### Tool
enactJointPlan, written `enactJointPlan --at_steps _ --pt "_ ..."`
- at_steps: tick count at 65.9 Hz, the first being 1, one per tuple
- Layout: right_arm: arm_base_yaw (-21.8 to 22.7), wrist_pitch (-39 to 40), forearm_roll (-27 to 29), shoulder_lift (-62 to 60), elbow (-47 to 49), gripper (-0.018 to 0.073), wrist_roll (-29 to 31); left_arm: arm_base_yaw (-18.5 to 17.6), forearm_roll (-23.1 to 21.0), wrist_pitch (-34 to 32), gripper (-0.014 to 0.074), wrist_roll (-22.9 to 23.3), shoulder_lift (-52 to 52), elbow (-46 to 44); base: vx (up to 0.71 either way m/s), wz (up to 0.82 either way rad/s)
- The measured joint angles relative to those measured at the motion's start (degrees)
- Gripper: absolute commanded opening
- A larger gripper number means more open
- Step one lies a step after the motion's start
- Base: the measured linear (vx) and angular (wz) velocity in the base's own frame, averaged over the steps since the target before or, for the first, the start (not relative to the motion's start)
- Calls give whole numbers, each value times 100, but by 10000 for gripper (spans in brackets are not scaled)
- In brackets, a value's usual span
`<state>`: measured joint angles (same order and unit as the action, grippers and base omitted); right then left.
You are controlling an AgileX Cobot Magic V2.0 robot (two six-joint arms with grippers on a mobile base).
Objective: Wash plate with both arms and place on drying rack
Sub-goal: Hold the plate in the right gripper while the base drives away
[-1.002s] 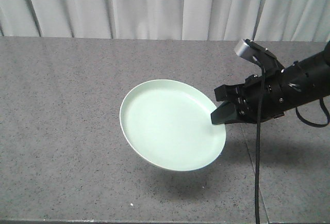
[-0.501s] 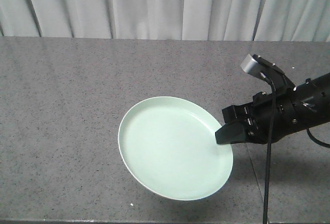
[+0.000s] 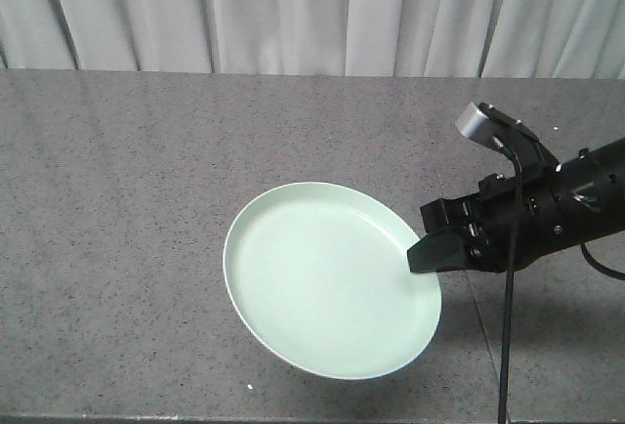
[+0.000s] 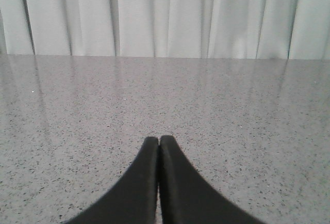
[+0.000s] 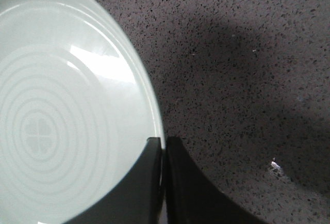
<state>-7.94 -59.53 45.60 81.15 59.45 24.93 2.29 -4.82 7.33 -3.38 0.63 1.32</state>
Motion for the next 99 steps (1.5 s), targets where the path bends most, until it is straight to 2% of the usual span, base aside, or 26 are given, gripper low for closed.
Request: enactJointPlan --at_steps 40,99 --pt "0 0 0 0 0 -8 0 0 0 0 -6 0 0 0 -4 16" --pt "0 -7 7 -5 0 -8 0 0 0 0 -6 0 0 0 -8 44"
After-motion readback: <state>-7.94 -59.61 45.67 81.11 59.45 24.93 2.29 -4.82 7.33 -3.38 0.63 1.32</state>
